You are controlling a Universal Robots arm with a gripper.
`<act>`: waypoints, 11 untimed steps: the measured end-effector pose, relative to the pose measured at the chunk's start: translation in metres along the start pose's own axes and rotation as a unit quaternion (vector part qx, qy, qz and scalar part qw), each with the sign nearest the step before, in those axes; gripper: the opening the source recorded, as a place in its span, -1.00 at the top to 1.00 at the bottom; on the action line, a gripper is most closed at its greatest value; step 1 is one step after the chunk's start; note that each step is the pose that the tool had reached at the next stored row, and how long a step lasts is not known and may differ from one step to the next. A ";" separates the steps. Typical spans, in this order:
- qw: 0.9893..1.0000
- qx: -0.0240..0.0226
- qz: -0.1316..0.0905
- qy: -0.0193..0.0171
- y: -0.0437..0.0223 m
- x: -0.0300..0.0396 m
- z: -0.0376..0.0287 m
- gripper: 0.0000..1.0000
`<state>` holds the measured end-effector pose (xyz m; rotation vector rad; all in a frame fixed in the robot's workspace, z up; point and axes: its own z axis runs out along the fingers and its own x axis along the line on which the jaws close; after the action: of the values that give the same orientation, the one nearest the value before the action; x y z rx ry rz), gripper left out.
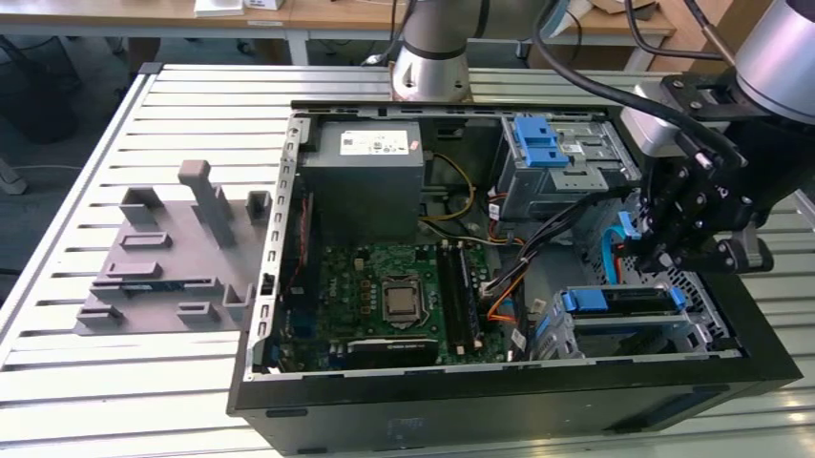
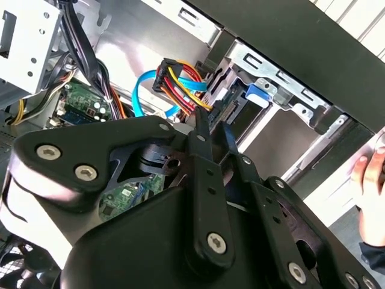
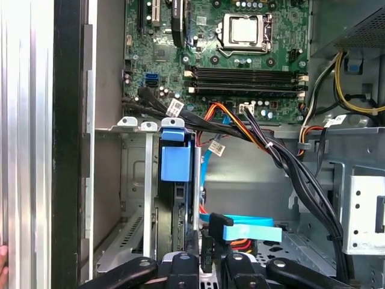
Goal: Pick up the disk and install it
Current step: 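Insert the first disk wire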
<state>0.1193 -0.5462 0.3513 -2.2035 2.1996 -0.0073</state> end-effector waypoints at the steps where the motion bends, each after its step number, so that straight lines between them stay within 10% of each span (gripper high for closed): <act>1: 1.000 0.000 0.000 -0.001 0.0000 0.0000 0.0004 0.50; 6: 1.000 0.000 0.000 -0.009 0.0001 -0.0002 0.0014 0.65; 11: 1.000 -0.002 0.008 -0.003 -0.0001 -0.0004 0.0015 0.68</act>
<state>0.1194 -0.5457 0.3498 -2.1857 2.2157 0.0031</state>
